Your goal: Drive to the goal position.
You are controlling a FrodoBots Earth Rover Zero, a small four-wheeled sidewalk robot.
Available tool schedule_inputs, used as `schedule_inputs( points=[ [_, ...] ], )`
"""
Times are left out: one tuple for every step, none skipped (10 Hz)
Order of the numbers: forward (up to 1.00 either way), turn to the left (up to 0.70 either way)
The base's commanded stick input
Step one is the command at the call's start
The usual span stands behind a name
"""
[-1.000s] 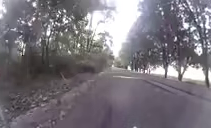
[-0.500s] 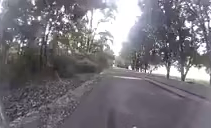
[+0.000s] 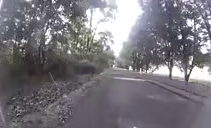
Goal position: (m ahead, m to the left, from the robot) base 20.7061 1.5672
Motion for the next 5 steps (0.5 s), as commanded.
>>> schedule_inputs(
  points=[
    [0.70, 0.00],
    [0.70, 0.00],
    [0.70, 0.00],
    [0.70, 0.00],
    [0.70, 0.00]
  ],
)
